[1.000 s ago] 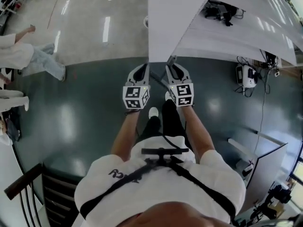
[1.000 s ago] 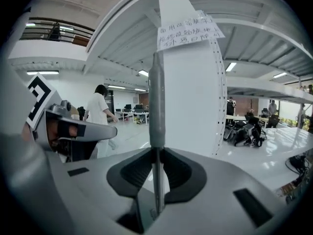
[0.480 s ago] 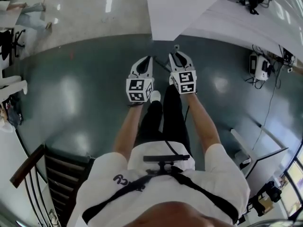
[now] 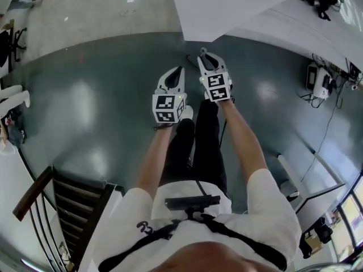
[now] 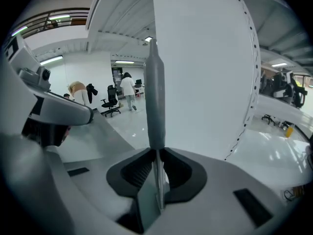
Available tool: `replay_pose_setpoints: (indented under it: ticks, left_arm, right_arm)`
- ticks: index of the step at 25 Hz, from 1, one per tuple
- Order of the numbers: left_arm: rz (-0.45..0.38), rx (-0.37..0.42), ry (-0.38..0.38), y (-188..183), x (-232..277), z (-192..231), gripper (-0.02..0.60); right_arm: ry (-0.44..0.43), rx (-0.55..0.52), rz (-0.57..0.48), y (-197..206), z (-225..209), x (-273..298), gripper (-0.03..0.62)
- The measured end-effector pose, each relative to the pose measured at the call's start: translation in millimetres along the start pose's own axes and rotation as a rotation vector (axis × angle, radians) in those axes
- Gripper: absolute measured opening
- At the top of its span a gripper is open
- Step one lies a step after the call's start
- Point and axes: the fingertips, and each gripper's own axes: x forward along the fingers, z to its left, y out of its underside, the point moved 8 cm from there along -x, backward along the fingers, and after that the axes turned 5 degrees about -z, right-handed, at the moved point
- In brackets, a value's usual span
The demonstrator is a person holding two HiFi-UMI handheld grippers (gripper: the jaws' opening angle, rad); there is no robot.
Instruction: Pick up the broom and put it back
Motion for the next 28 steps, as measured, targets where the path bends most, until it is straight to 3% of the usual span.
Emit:
replay_pose_setpoints:
  ticks: [12, 28]
  left_arm:
    - [0.003, 0.011, 0.008, 12, 37, 16, 0.012]
    - [0.013, -0.016, -0.004, 23, 37, 31, 0.012]
  right_arm:
    - [0.019, 0.063, -0.004, -11, -32, 76, 0.084]
    - [0.067, 0.116, 0.029, -6, -36, 93, 0.086]
